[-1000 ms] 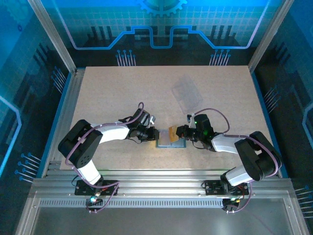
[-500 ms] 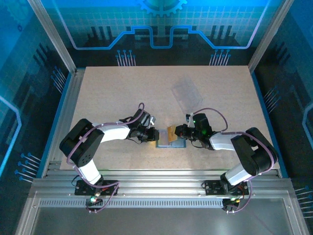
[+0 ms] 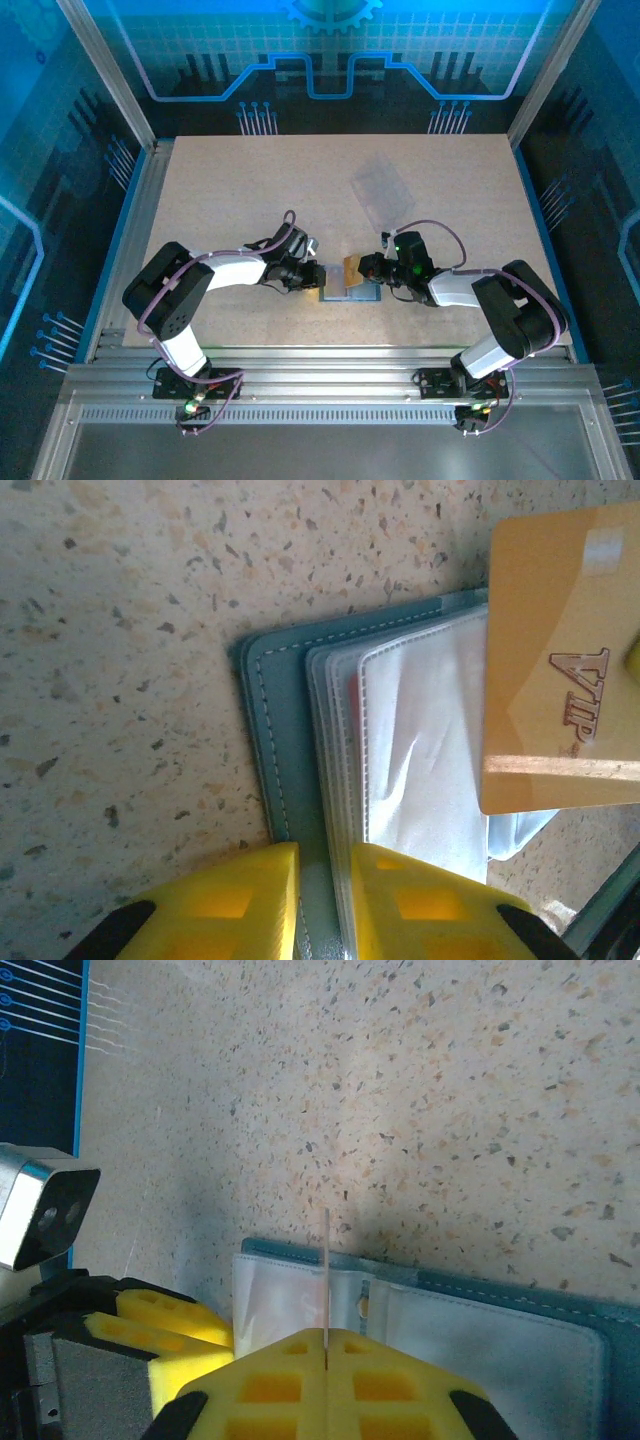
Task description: Put the credit cards into the card holder
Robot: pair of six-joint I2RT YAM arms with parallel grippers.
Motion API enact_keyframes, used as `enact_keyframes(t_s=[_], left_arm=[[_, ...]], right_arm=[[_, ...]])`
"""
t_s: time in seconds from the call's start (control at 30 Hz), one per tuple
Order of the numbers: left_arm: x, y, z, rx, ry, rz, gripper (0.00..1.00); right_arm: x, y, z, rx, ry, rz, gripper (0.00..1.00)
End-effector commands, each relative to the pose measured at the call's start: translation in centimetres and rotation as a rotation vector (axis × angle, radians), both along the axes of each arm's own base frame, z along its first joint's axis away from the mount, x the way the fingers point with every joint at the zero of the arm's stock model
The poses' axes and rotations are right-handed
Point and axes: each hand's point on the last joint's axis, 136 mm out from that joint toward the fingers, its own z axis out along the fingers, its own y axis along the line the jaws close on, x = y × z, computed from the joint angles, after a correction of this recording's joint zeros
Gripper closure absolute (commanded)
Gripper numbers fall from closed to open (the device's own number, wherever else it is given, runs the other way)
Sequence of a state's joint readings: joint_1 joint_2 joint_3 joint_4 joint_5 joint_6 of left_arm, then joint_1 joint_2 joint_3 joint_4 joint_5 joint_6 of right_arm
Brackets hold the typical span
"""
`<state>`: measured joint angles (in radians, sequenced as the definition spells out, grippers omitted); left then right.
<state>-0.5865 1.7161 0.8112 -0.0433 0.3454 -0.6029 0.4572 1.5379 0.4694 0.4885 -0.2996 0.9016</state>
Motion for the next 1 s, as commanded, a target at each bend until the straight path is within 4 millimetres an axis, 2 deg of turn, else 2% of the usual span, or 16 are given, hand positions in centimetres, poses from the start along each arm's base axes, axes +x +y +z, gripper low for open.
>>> enact_keyframes(t_s=[0.0,0.67,0.97], left_arm=[[0.14,-0.90,0.32,-0.027,0.015,-0.008,0.78],[0.16,-0.91,0.18,-0.025,0.020,-0.006,0.78],[0.14,-0.91,0.10,-0.023,0.023,-0.006,0.78]], right_arm=[[0.24,0.07,-0.12,-0.015,-0.012,-0.005,1.00],[0.05,-0.59,-0.40,-0.077,-0.032,-0.010,1.00],[-0.20,-0.23,-0.79,-0.093,-0.031,0.002,1.00]])
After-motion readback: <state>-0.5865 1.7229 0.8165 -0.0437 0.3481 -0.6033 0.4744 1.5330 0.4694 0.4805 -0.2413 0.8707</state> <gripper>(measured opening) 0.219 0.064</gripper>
